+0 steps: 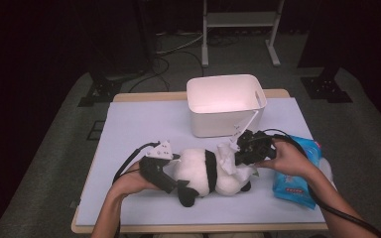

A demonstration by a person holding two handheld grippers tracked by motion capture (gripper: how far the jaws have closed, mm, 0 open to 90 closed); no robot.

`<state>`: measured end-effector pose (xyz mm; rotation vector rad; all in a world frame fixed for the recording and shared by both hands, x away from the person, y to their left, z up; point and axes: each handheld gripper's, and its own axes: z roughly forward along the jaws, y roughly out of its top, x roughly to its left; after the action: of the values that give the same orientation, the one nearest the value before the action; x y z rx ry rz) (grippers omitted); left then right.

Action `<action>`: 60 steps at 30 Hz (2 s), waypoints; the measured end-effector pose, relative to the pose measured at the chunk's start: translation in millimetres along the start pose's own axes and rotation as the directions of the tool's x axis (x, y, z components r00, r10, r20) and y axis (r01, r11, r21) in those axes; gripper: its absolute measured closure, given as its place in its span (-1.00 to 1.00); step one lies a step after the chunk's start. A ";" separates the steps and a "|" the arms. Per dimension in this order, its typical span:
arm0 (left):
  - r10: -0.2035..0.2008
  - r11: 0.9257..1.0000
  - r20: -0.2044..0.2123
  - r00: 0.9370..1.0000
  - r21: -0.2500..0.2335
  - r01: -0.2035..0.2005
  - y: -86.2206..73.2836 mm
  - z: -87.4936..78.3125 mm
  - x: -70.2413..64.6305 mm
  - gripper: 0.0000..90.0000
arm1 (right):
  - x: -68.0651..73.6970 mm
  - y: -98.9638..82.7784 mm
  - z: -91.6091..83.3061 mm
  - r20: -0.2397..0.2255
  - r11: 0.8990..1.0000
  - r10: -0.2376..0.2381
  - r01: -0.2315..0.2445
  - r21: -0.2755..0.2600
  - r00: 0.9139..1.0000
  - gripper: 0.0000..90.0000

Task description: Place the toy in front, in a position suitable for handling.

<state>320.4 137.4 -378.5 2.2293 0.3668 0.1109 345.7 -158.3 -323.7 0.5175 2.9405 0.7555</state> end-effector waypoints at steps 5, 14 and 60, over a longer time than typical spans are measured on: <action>-0.002 1.000 0.002 1.000 0.001 0.002 -0.4 -0.6 0.3 -0.80 | 7.4 21.5 9.8 -0.024 0.999 -0.048 0.048 0.002 0.999 0.82; 0.000 1.000 -0.003 1.000 -0.016 0.000 1.5 -5.0 -0.1 -0.79 | 20.2 49.0 24.7 -0.045 0.994 -0.109 0.108 -0.009 0.993 0.79; 0.021 0.994 0.007 1.000 -0.112 -0.021 16.4 -17.7 -8.3 0.71 | 30.0 39.2 20.8 -0.065 0.991 -0.118 0.113 -0.074 0.991 0.81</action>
<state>312.6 138.3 -354.2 2.1227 0.3248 0.1302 332.4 -106.4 -322.6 0.3194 2.9624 0.8762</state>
